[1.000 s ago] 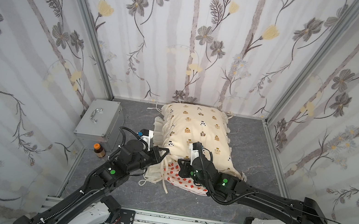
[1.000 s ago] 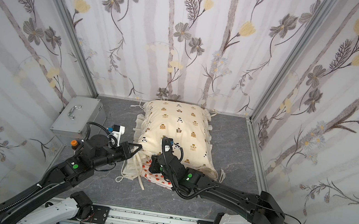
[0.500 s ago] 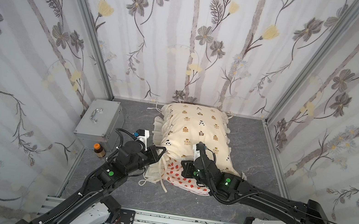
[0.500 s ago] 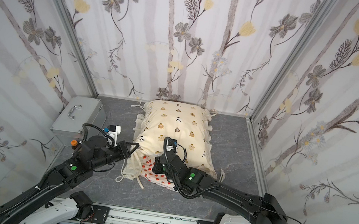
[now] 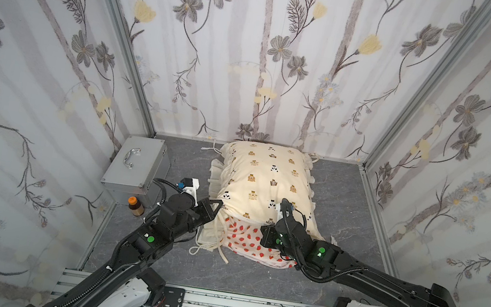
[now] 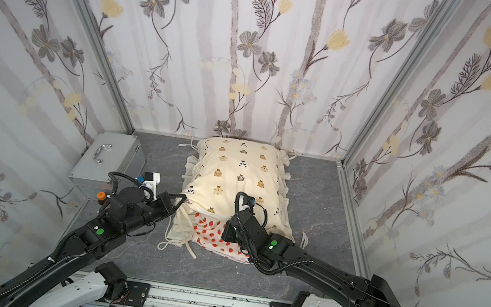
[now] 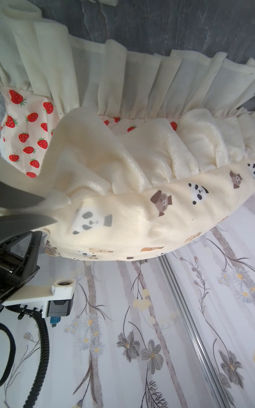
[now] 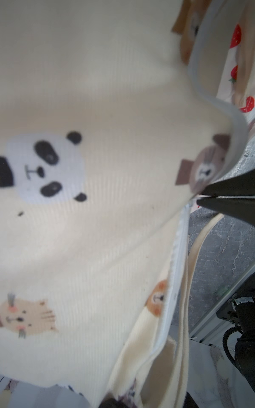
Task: Zip up pillowcases
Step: Zip the zipper on the pillowcase.
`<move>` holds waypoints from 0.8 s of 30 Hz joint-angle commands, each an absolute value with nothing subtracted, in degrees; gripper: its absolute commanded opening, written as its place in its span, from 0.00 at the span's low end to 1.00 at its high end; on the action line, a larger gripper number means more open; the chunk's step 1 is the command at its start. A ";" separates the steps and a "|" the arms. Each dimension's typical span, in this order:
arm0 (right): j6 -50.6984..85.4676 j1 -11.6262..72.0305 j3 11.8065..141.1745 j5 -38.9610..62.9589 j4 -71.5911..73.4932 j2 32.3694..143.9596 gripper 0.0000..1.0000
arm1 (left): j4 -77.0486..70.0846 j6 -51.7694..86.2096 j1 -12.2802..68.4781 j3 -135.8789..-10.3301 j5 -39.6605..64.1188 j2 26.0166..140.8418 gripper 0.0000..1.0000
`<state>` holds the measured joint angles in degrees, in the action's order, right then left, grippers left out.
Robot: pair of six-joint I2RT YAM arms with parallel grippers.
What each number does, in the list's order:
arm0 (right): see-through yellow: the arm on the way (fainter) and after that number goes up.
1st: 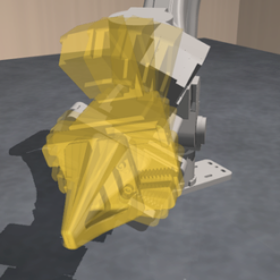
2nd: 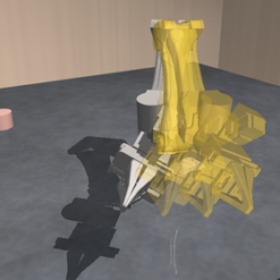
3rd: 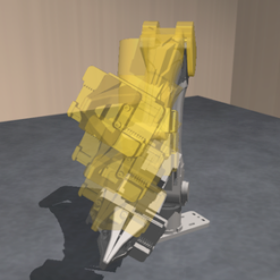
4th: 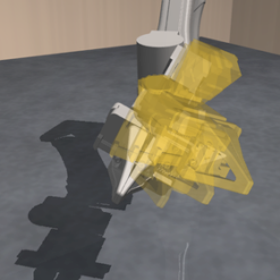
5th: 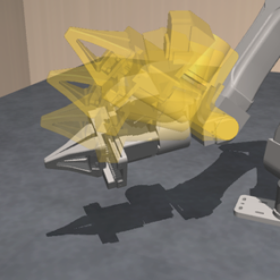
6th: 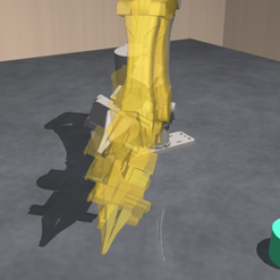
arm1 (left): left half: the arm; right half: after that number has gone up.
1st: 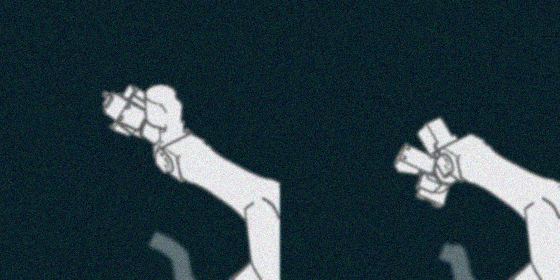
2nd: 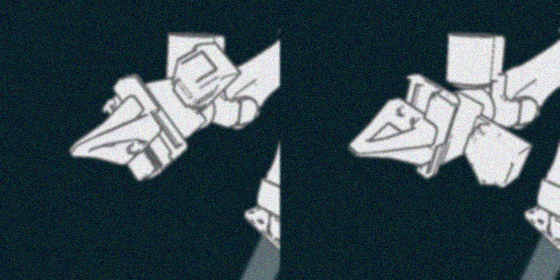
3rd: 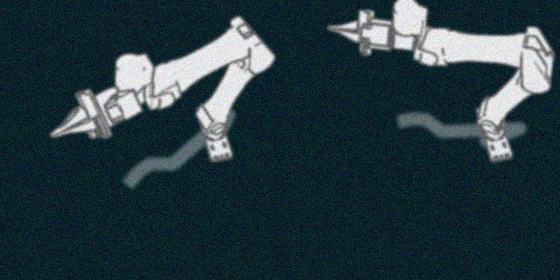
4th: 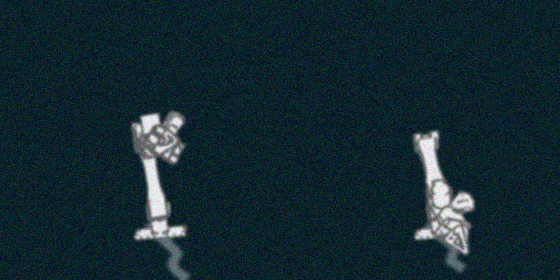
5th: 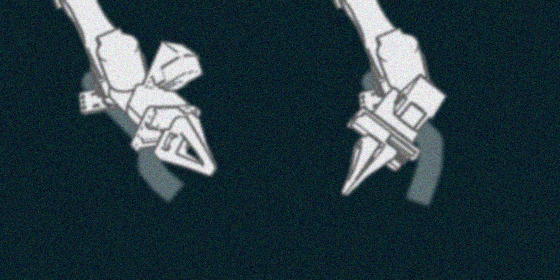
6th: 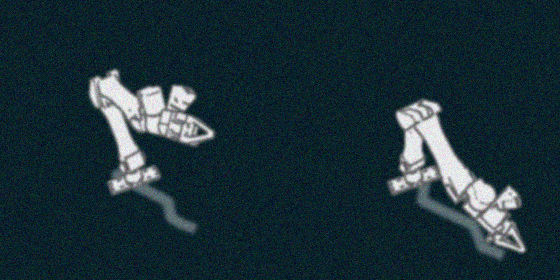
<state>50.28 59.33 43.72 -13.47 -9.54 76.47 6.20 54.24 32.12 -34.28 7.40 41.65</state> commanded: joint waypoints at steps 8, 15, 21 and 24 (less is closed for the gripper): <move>50.36 55.87 39.34 -13.43 -12.72 73.77 0.00 | 3.61 56.33 30.94 -33.49 3.00 40.61 0.00; 50.36 53.69 36.71 -13.54 -14.48 70.57 0.00 | 3.78 56.84 30.28 -32.79 1.24 40.25 0.00; 50.34 51.89 34.87 -13.94 -16.81 67.33 0.00 | 4.02 57.04 29.80 -32.20 0.00 40.17 0.00; 50.45 50.63 33.72 -13.89 -18.09 65.42 0.00 | 4.16 57.12 29.61 -32.12 -0.44 40.17 0.00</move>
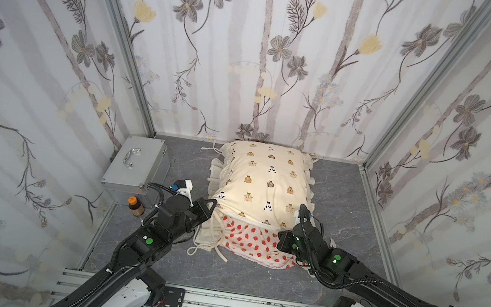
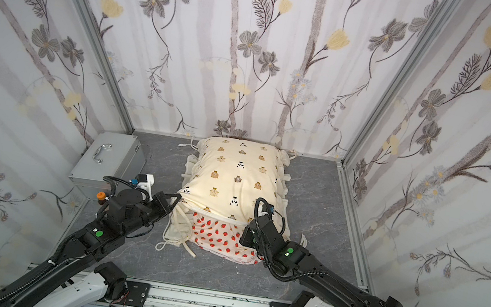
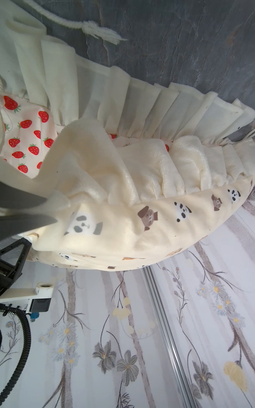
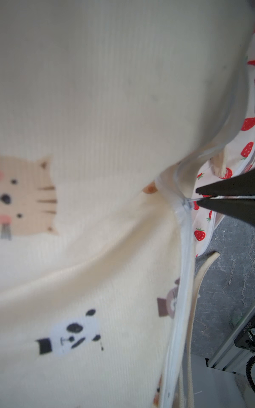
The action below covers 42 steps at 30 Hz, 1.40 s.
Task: Zip up pillowcases
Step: Zip the zipper on the pillowcase.
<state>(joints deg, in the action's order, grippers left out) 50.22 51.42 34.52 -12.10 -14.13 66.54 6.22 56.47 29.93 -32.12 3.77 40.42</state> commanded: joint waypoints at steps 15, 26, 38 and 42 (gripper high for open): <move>51.32 41.50 31.64 -15.00 -26.49 57.69 0.00 | 5.00 59.77 27.92 -30.49 -4.41 38.84 0.00; 47.27 39.46 35.62 -10.39 -24.06 52.43 0.24 | 3.62 57.78 27.11 -32.19 -0.12 40.81 0.00; 40.36 26.86 44.27 4.59 -11.21 63.17 0.78 | 2.90 54.67 27.16 -33.80 6.49 45.07 0.00; 39.56 24.27 47.02 8.55 -5.00 72.17 0.81 | 2.32 54.40 27.16 -33.72 7.64 46.24 0.00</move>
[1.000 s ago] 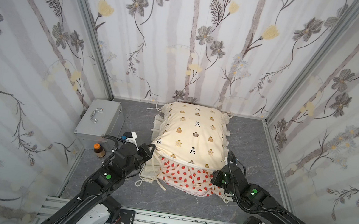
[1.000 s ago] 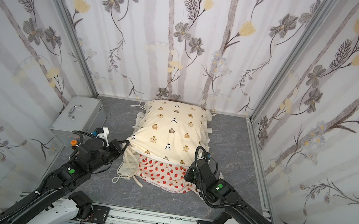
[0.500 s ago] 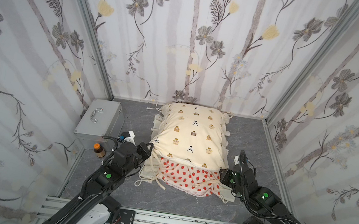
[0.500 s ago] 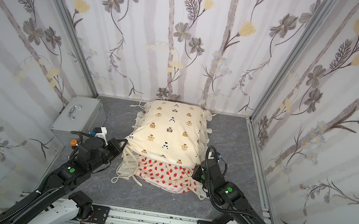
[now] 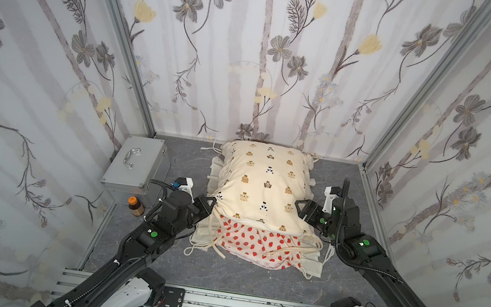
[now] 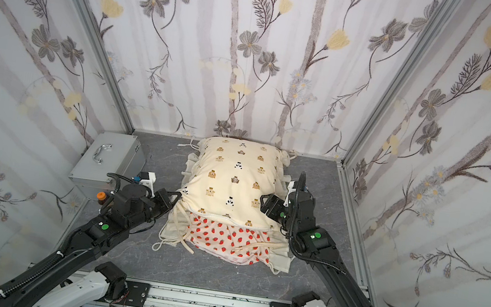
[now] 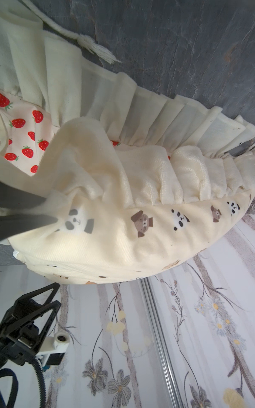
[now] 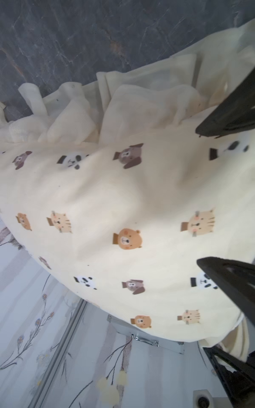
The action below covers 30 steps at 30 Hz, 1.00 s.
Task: Zip up pillowcases
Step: Zip the zipper on the pillowcase, then place the pillowcase at the center of the board.
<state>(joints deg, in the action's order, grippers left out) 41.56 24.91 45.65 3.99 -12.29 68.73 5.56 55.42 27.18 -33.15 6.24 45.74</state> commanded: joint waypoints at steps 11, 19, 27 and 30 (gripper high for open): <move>38.57 24.71 53.13 8.88 1.30 83.82 0.36 | -0.66 51.86 27.16 -35.15 11.32 48.92 0.00; 36.13 25.65 58.14 5.62 -1.09 84.90 0.06 | -2.74 50.02 27.16 -37.13 13.67 50.55 0.00; 33.91 28.24 59.84 -4.50 -10.37 85.49 0.63 | -1.67 49.48 27.16 -37.08 12.91 50.10 0.00; 33.68 29.31 59.87 -5.55 -10.97 88.96 0.73 | -1.31 49.15 27.16 -37.09 13.01 50.15 0.00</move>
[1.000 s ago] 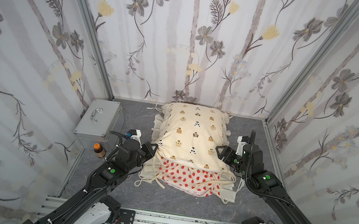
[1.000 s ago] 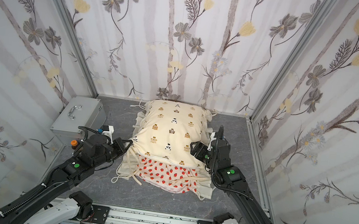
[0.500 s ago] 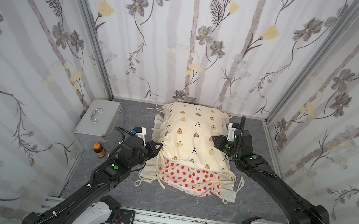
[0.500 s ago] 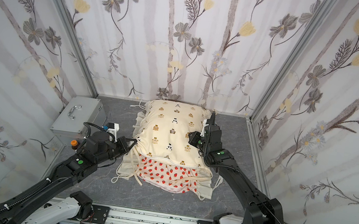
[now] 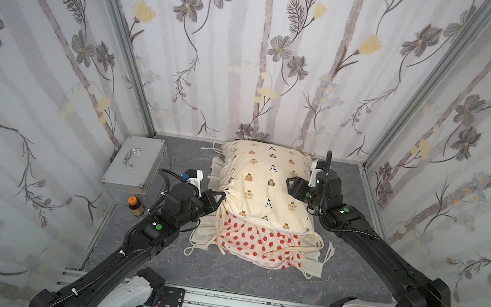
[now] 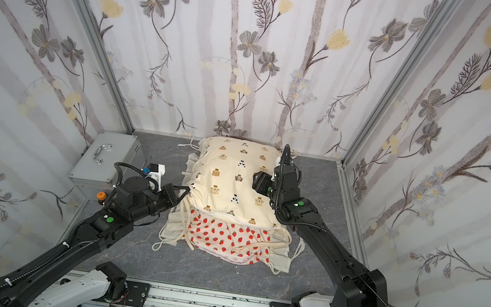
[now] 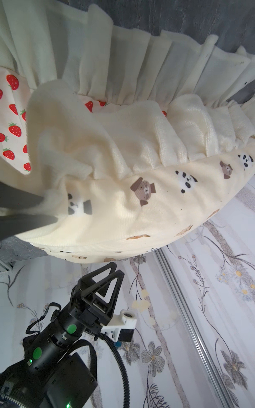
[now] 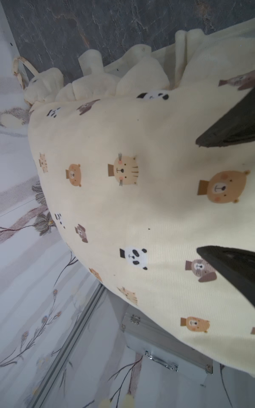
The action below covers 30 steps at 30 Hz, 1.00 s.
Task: Zip up pillowcases
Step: Place the pillowcase at the center of the board.
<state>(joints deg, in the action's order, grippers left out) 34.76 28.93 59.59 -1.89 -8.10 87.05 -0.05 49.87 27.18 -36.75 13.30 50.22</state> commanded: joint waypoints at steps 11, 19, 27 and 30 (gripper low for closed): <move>32.85 30.78 61.98 -9.05 -5.42 93.29 0.05 | -1.49 46.25 27.16 -38.86 17.31 50.73 0.00; 30.22 33.61 68.80 -11.76 -6.07 88.04 0.00 | -0.82 42.56 27.16 -43.58 19.55 51.69 0.00; 25.69 40.68 80.98 -12.76 -1.79 90.96 0.00 | 8.12 29.33 27.15 -54.40 10.55 47.75 0.00; 24.66 42.53 86.84 -11.87 -0.12 97.69 0.00 | 16.05 24.87 27.07 -58.86 1.86 47.31 0.00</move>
